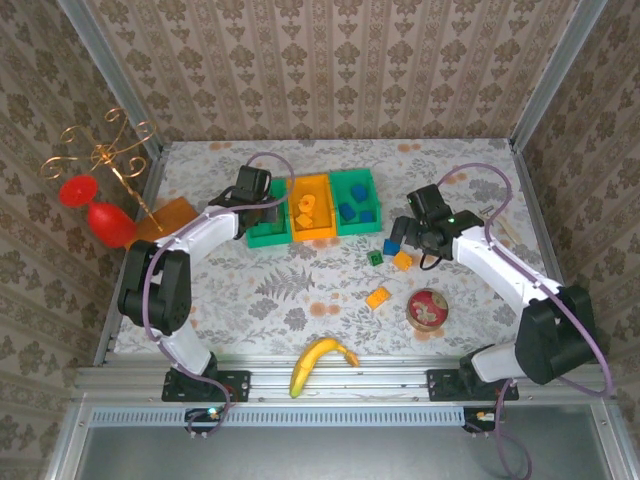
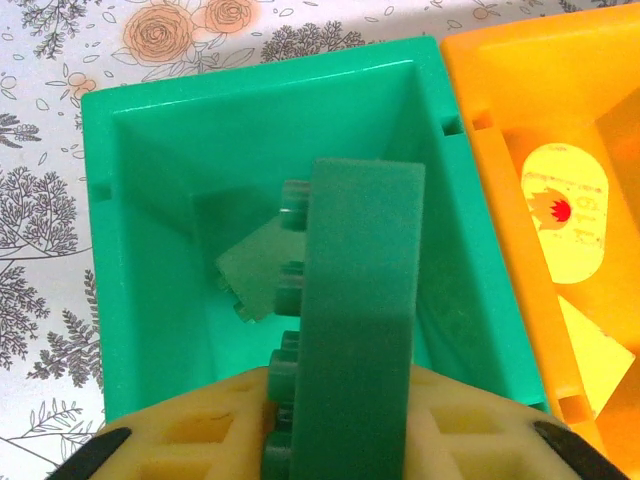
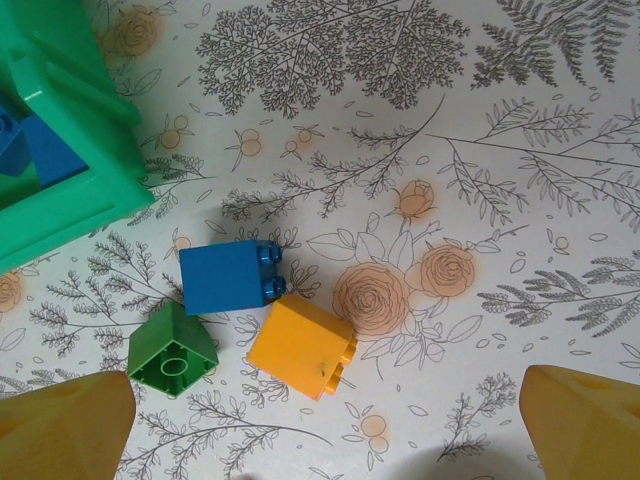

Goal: Sort the legos into containers by color
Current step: Place the lego in the container.

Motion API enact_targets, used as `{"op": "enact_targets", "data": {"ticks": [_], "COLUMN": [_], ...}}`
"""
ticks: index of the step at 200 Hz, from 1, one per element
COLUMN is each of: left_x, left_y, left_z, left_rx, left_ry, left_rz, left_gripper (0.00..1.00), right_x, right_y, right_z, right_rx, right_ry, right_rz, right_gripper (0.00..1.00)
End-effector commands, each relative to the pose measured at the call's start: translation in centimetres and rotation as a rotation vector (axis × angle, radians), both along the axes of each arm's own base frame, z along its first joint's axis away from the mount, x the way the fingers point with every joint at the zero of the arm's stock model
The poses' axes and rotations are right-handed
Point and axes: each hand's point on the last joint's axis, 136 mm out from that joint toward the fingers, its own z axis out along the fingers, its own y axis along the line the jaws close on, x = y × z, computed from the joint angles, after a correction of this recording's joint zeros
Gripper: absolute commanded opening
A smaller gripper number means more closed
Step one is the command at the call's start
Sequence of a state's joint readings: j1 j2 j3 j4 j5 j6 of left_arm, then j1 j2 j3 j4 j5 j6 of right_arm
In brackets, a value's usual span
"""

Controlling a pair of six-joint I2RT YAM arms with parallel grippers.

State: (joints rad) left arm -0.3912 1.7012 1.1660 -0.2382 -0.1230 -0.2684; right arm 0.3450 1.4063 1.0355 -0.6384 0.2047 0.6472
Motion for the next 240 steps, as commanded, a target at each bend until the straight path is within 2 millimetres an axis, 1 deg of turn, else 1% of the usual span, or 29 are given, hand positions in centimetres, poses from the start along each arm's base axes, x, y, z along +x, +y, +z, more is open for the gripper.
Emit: {"op": "enact_targets", "data": {"ticks": [1, 48, 77, 93, 149, 199, 217, 240], "left_x": [0.7, 0.7, 0.4, 0.1, -2.2, -4.7, -5.6, -6.5], "left_y": [-0.2, -0.2, -0.1, 0.0, 0.9, 2.3, 2.8, 3.5], "left_z": [1.2, 1.8, 2.6, 3.5, 6.9, 9.3, 9.9, 10.2], "left_rx": [-0.017, -0.025, -0.036, -0.047, -0.102, -0.138, -0.152, -0.166], "left_ry": [-0.028, -0.046, -0.06, -0.078, -0.149, -0.21, -0.227, -0.239], "left_rz": [-0.007, -0.003, 0.0, 0.001, 0.023, 0.058, 0.072, 0.097], "left_gripper": [0.35, 0.43, 0.47, 0.51, 0.67, 0.88, 0.99, 1.0], "right_x": [0.2, 0.6, 0.7, 0.6, 0.0, -0.3, -0.3, -0.3], "right_y": [0.4, 1.0, 1.3, 1.4, 1.0, 1.3, 1.3, 1.4], "right_z": [-0.1, -0.9, -1.5, -1.9, -3.6, -4.6, -4.9, -5.2], "right_rx": [-0.011, -0.007, -0.006, -0.009, -0.032, -0.032, -0.035, -0.037], "right_ry": [0.023, 0.054, 0.073, 0.09, 0.146, 0.169, 0.176, 0.183], "right_rz": [0.026, 0.043, 0.05, 0.054, 0.035, 0.038, 0.041, 0.043], "right_gripper": [1.0, 1.0, 0.96, 0.94, 0.94, 0.94, 0.94, 0.95]}}
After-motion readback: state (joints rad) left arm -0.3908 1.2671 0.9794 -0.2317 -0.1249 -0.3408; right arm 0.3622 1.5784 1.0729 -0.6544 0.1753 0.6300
